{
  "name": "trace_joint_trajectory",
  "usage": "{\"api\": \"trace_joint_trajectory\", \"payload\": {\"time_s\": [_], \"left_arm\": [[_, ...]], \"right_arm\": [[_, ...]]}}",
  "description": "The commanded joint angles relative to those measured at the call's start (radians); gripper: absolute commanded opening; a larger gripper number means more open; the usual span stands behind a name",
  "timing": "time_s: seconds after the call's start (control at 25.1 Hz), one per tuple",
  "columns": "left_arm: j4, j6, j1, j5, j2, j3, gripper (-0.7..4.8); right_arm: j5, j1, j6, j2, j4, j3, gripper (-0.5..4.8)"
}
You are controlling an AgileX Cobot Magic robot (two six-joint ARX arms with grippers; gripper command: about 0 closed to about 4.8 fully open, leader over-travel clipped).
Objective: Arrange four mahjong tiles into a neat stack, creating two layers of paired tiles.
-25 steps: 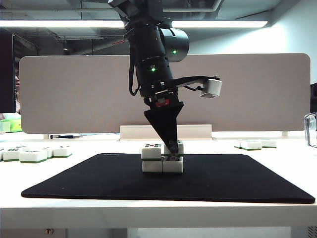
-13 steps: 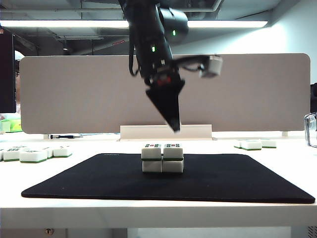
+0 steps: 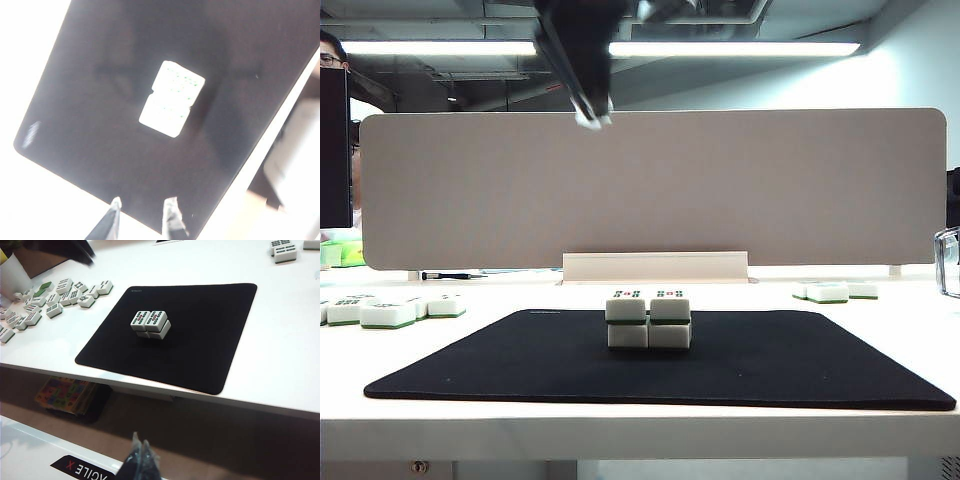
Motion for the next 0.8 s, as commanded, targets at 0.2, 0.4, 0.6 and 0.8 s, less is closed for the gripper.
{"api": "trace_joint_trajectory", "payload": {"time_s": [0.2,0.4,0.6,0.8], "left_arm": [[0.004,-0.145,0.108,0.000,-0.137,0.001,1.07],[-0.018,-0.172,0.134,-0.026,-0.170,0.003,1.08],[-0.006,-0.137,0.132,-0.028,-0.169,0.002,1.08],[-0.006,-0.136,0.132,-0.052,-0.169,0.002,1.08]], "right_arm": [[-0.002,0.000,-0.003,-0.011,0.009,0.003,-0.01],[-0.002,0.000,-0.003,-0.011,0.009,0.003,-0.01],[-0.002,0.000,-0.003,-0.011,0.009,0.003,-0.01],[-0.002,0.000,-0.003,-0.011,0.009,0.003,-0.01]]}}
